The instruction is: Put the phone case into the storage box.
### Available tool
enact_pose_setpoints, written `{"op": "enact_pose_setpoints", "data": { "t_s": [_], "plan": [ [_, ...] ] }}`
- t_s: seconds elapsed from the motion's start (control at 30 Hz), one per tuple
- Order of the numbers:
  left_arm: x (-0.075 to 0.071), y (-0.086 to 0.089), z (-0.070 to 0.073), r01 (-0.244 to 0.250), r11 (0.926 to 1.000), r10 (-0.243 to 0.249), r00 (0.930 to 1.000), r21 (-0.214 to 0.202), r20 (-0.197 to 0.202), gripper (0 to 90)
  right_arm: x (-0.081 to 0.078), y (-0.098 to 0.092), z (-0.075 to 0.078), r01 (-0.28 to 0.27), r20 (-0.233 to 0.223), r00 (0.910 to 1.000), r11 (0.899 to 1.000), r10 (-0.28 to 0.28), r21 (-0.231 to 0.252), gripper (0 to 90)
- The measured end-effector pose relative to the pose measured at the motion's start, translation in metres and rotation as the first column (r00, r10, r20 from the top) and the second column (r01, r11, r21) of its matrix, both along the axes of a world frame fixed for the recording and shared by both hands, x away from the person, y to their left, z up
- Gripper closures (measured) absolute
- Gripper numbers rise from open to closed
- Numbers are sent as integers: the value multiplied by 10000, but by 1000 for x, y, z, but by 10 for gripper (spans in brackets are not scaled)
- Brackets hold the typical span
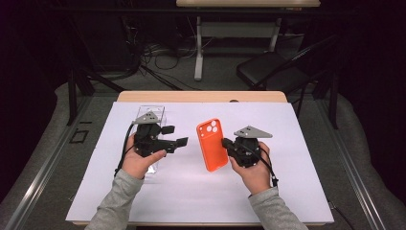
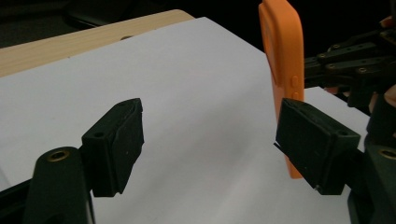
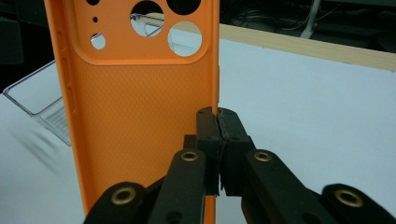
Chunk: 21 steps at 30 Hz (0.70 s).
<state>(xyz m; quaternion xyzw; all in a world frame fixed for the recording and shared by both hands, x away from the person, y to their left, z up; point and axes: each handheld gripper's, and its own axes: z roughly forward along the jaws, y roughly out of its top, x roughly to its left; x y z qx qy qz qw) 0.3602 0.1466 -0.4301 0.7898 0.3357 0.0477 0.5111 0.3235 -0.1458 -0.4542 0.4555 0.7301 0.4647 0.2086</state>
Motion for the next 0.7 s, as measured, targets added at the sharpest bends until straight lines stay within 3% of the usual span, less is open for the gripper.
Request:
{"op": "enact_pose_setpoints", "data": {
  "t_s": [0.23,0.47,0.7],
  "plan": [
    [-5,-8,-3,269,9993,-277,9991,-256,-307,323,-2,2,-1,-19,113,9999,10000,19,-12,885],
    [-6,-12,-6,392,9981,-422,9973,-483,-609,342,-3,4,-1,-48,104,9999,10000,48,-20,885],
    [-7,-17,-9,395,9976,-433,9968,-574,-666,343,-4,5,-1,-87,86,9999,10000,87,-14,885]
  ]
}}
